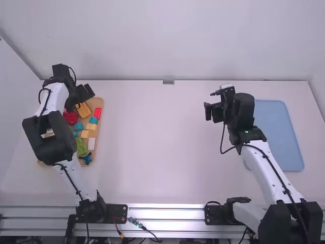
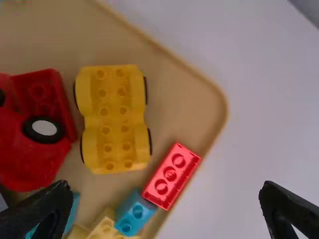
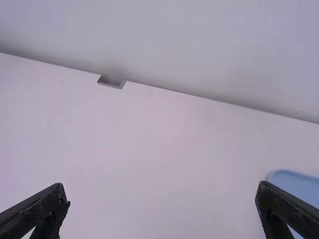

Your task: Assemble lego blocks to make yellow taxi

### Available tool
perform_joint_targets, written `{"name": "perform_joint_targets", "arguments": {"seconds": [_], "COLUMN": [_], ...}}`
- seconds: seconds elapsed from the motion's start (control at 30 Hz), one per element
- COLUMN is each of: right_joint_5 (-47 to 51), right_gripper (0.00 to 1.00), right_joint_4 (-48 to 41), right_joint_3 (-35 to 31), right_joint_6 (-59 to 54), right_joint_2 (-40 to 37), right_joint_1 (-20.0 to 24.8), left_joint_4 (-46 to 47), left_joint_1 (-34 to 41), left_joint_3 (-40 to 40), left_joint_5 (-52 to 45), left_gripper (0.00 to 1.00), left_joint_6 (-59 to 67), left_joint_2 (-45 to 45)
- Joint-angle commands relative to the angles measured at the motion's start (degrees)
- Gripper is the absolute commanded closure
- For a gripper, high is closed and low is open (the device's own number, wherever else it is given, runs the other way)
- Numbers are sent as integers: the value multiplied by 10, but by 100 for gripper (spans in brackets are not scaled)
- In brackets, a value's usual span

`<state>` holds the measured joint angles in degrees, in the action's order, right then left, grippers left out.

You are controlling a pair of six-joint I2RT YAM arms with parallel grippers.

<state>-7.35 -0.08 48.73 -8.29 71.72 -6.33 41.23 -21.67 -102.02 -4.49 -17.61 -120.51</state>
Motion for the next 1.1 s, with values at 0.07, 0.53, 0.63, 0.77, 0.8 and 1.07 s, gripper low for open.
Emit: {"name": "perform_joint_targets", "arguments": {"seconds": [0.07,0.53,0.63,0.77,0.8,1.07], "right_joint_5": [-3,-3,-3,-3,-4,-4], "right_gripper": [1,1,1,1,1,1], "right_joint_4": [4,5,1,-5,-7,-12], "right_joint_3": [11,11,11,11,11,11], "right_joint_6": [-1,9,9,9,10,10], "right_joint_2": [0,0,0,0,0,0], "right_joint_1": [0,-2,-1,-1,-2,-1], "left_joint_4": [30,8,16,29,39,43], "left_joint_1": [-18,-18,-17,-17,-17,-16], "left_joint_3": [-43,-28,-28,-28,-28,-28], "left_joint_5": [-12,-5,-5,28,30,28], "left_gripper": [1,5,6,7,7,5], "left_joint_6": [-8,4,5,5,5,18], "left_joint_2": [-49,-70,-70,-70,-70,-70]}}
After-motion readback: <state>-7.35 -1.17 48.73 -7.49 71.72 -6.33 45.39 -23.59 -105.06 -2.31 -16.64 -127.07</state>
